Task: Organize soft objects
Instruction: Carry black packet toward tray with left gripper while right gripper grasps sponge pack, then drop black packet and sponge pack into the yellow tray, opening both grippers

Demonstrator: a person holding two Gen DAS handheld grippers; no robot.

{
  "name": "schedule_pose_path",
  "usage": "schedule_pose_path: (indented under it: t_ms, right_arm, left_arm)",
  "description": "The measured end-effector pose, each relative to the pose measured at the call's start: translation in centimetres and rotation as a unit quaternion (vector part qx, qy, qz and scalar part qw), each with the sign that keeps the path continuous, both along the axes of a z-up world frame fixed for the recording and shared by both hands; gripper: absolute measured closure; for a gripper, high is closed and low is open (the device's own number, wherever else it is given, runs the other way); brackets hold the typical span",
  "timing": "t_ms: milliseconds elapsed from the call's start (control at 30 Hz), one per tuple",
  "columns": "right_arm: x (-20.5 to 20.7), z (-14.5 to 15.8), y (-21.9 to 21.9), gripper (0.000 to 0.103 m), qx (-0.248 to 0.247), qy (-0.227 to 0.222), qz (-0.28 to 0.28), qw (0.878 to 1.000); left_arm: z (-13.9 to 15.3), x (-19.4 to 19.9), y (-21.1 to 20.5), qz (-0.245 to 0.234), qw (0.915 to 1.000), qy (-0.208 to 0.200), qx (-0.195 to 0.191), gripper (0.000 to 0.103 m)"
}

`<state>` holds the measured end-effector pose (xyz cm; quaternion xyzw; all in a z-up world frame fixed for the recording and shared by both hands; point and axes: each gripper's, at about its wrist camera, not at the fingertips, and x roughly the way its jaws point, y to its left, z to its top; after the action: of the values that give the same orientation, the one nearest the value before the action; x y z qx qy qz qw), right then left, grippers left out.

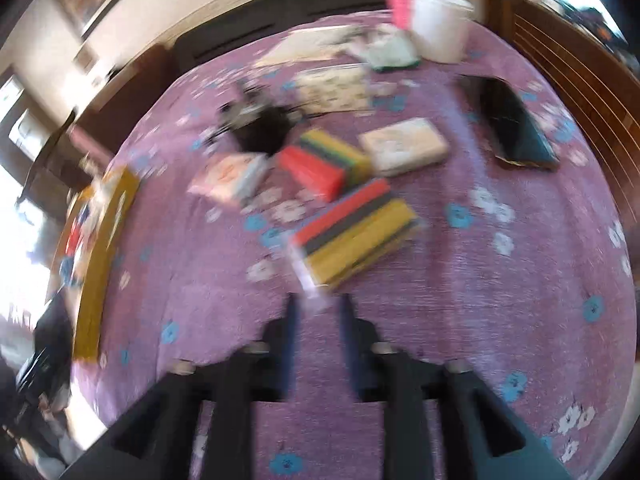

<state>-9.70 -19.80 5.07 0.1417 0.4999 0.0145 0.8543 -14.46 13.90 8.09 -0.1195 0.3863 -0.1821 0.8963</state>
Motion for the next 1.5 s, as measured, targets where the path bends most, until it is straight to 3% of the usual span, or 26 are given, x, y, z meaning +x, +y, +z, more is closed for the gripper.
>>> schedule_pose_path:
  t_ms: [33,200,467,500,533,567,667,800,867,1300,1367,1500]
  right_arm:
    - [0.1,-0.3,-0.9,0.028,0.013,0.0,-0.018,1.0]
    - [1.3,-1.9,-2.9,0.026,0.099,0.014,-0.079,0.992]
    - [6.7,-2.7,0.7,0.024,0.014,0.029,-0.13,0.991]
    - [7.1,-2.7,1.0,0.026,0.011,0.029,-0.13,0.991]
    - [7.2,-2.7,1.2,0.045,-0.003,0.027,-0.131,0.991]
    - [7.0,-2.6,1.3,0.053,-0.015,0.023,-0.13,0.991]
    - [6.0,-2.4,0.3,0.07,0.009,0.012,-0.12,0.993]
    - [3.4,-1.8,-0.9,0.077,0.049,0.009,-0.106,0.993]
    - [2.3,-1.3,-0.7,0.088,0.057,0.001,-0.09,0.994]
    - [0.9,1.8,6.2,0.088,0.11,-0.052,0.017,0.992]
    - [1.0,2.3,7.4,0.087,0.113,-0.056,0.032,0.991]
    - [1.8,3.4,11.5,0.087,0.118,-0.061,0.08,0.988]
  left_arm:
    - [0.0,-0.2,1.0,0.011,0.9999,0.0,-0.007,0.059]
    - [-0.3,-1.1,3.6,0.043,0.9986,0.002,-0.029,0.059]
    - [0.3,-2.2,4.5,0.05,0.9986,-0.01,-0.012,0.059]
    - [0.5,-2.2,4.9,0.053,0.9985,-0.012,-0.01,0.059]
    - [0.6,-2.3,5.5,0.059,0.9981,-0.012,-0.011,0.059]
    - [0.8,-2.4,6.6,0.067,0.9975,-0.014,-0.014,0.059]
    - [1.0,-2.2,9.5,0.094,0.9955,-0.012,-0.006,0.058]
    - [0.8,-1.1,13.9,0.133,0.9911,0.007,0.002,0.058]
    - [0.7,0.0,16.2,0.152,0.9881,0.019,0.008,0.058]
    - [-0.8,11.9,22.9,0.21,0.9734,0.084,0.037,0.058]
    - [-1.2,14.1,23.1,0.213,0.9715,0.091,0.049,0.053]
    - [-1.7,16.4,22.8,0.209,0.9706,0.093,0.075,0.031]
